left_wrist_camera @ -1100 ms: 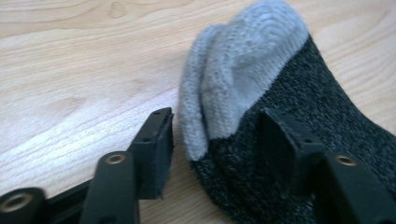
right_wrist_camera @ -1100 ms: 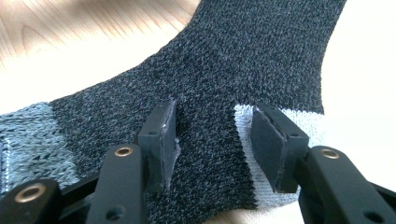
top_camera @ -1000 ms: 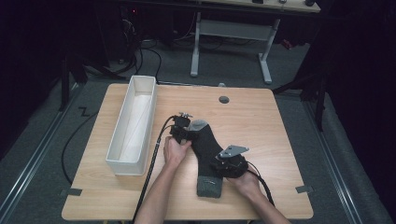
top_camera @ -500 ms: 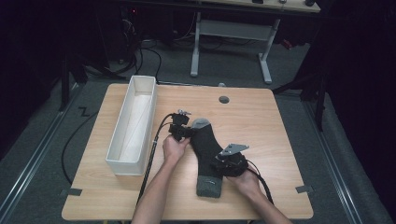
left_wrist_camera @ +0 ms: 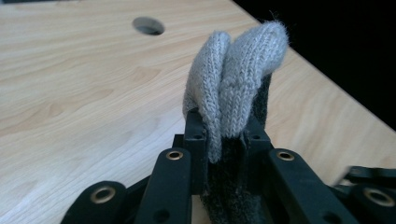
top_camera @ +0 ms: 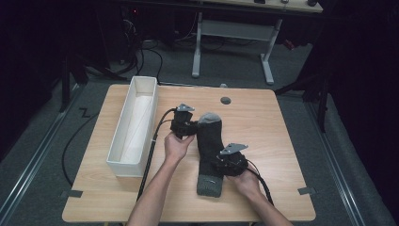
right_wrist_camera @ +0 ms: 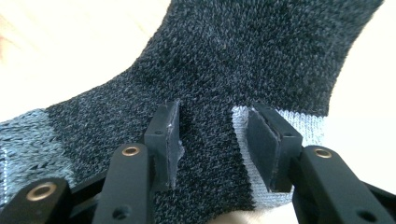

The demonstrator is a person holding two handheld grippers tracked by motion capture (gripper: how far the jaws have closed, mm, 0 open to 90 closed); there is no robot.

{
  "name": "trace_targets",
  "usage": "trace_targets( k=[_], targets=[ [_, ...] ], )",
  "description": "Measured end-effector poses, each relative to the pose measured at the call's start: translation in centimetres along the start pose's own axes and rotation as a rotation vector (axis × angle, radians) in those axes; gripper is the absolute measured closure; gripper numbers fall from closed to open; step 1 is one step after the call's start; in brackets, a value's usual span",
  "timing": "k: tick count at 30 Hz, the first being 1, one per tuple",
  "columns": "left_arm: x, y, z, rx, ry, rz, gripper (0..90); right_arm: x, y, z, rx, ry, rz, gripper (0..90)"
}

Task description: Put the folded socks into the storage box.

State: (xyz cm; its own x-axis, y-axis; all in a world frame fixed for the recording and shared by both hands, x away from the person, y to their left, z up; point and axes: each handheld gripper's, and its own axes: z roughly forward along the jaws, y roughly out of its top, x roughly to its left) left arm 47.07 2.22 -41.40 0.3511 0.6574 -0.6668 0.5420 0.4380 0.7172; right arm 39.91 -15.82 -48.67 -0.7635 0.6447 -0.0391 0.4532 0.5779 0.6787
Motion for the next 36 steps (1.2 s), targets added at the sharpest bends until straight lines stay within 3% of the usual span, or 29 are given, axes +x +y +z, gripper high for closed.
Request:
trace_targets(
  k=[4, 8, 15, 17, 20, 22, 25, 30, 36],
  targets=[
    [-0.9, -0.1, -0.6, 0.0, -0.043, 0.008, 77.4, -0.5, 0.0, 0.3, -0.024, 0.005, 0.021, 56.5],
    [-1.0, -0.1, -0.9, 0.0, -0.068, -0.01, 77.4, -1.3, 0.1, 0.6, -0.041, 0.0, 0.045, 59.0],
    [-1.0, 0.3, -1.2, -0.018, -0.061, -0.01, 77.3, -2.0, 0.9, 0.9, -0.04, -0.016, 0.079, 62.8],
    [-0.9, 0.4, -1.2, -0.029, -0.055, -0.009, 77.3, -1.9, 1.2, 0.4, -0.071, -0.017, 0.082, 70.0],
    [-0.9, 0.3, -1.1, -0.036, -0.062, -0.006, 77.3, -0.9, 1.6, -1.0, -0.152, 0.021, 0.072, 76.5],
    [-0.9, 0.3, -1.1, -0.034, -0.068, -0.011, 77.3, -0.4, 1.8, -1.2, -0.163, 0.028, 0.053, 77.9],
    [-1.0, 0.2, -1.2, -0.024, -0.096, -0.019, 77.2, 0.0, 2.4, -0.2, -0.13, 0.047, 0.051, 79.4],
    [-1.4, -0.2, -1.6, 0.005, -0.116, 0.01, 77.2, 0.1, 2.5, 2.1, -0.058, 0.023, 0.057, 80.8],
    [-1.7, -0.9, -2.5, 0.006, -0.13, 0.027, 77.0, -0.3, 2.8, 2.9, -0.069, -0.005, 0.071, 80.1]
  ],
)
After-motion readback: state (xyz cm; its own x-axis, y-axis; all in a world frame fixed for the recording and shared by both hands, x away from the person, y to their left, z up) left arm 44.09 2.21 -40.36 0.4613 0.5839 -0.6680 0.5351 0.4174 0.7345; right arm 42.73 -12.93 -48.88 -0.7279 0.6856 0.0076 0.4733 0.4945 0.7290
